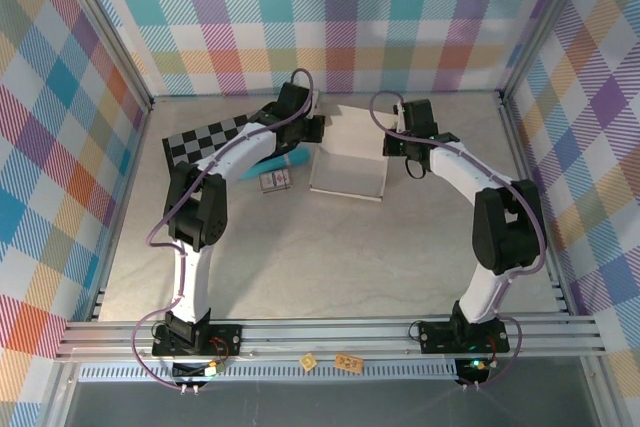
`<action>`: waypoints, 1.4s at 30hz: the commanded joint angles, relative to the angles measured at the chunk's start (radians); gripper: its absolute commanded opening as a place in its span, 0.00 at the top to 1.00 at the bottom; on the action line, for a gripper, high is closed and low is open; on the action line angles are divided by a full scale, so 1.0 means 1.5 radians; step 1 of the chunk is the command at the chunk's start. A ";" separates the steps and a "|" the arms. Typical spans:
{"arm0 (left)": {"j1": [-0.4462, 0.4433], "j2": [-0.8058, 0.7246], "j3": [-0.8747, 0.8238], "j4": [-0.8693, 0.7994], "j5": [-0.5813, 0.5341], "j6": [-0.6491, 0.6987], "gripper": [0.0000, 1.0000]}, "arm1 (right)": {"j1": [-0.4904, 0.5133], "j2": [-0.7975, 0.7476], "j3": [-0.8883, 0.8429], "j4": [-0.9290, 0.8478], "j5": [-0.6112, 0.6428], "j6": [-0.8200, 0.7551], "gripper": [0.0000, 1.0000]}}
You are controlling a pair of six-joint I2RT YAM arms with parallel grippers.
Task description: Fold the paper box
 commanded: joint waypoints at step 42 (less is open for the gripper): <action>-0.087 -0.149 -0.490 0.392 -0.021 -0.044 1.00 | 0.053 -0.073 -0.293 0.286 0.049 -0.012 0.95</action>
